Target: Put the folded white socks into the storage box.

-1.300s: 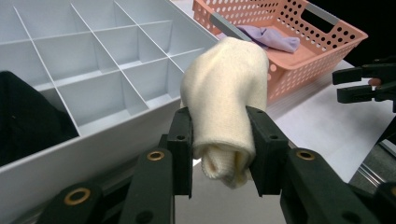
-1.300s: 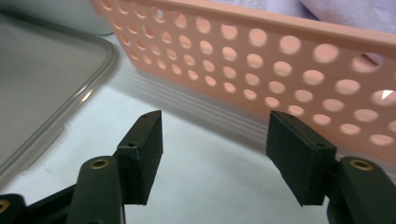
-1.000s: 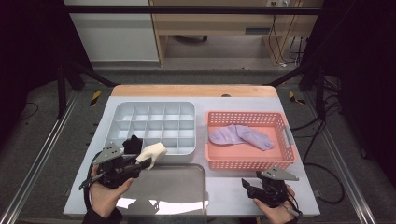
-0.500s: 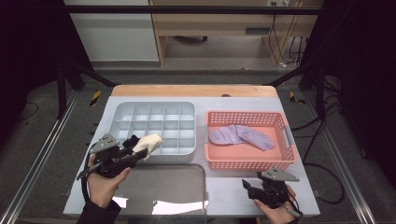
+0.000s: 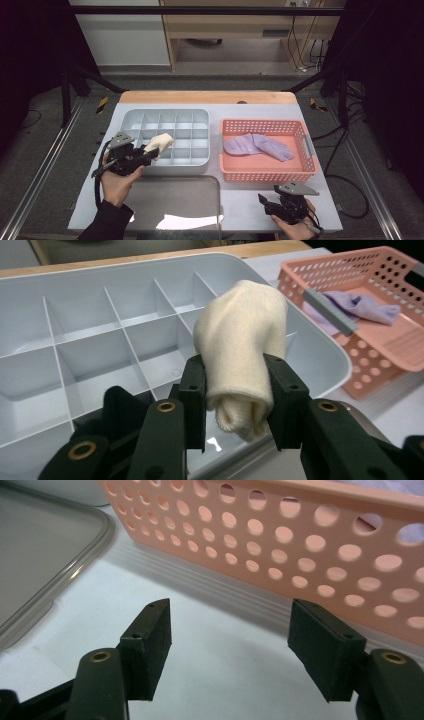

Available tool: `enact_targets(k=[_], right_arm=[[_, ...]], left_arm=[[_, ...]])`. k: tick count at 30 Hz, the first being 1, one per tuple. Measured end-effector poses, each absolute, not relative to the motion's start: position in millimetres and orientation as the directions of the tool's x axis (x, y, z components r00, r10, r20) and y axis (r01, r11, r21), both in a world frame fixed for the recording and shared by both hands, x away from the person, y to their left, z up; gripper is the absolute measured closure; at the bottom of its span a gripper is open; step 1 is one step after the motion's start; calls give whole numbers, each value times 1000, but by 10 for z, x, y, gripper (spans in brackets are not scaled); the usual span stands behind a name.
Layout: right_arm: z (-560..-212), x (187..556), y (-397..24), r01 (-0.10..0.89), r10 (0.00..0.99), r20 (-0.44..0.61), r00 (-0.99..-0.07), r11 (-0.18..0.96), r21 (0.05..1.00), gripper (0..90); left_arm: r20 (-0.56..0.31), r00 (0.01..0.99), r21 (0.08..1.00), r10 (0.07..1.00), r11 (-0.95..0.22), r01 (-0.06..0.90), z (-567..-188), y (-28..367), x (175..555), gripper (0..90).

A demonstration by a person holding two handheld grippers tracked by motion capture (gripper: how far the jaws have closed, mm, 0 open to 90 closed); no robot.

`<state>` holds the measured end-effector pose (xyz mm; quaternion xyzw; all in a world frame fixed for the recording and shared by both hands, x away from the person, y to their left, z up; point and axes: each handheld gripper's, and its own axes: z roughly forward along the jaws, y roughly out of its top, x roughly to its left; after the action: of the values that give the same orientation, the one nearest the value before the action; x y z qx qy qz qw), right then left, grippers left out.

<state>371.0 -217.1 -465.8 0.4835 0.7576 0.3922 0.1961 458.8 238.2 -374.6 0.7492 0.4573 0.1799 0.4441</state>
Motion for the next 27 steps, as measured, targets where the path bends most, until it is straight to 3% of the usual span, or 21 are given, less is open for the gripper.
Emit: enact_targets(k=[27], right_arm=[[-4680, 3736, -2162, 590, 884, 91, -459, 226, 775, 341]], left_arm=[[-100, 503, 714, 858, -290, 637, -4073, 2434, 4853, 649]])
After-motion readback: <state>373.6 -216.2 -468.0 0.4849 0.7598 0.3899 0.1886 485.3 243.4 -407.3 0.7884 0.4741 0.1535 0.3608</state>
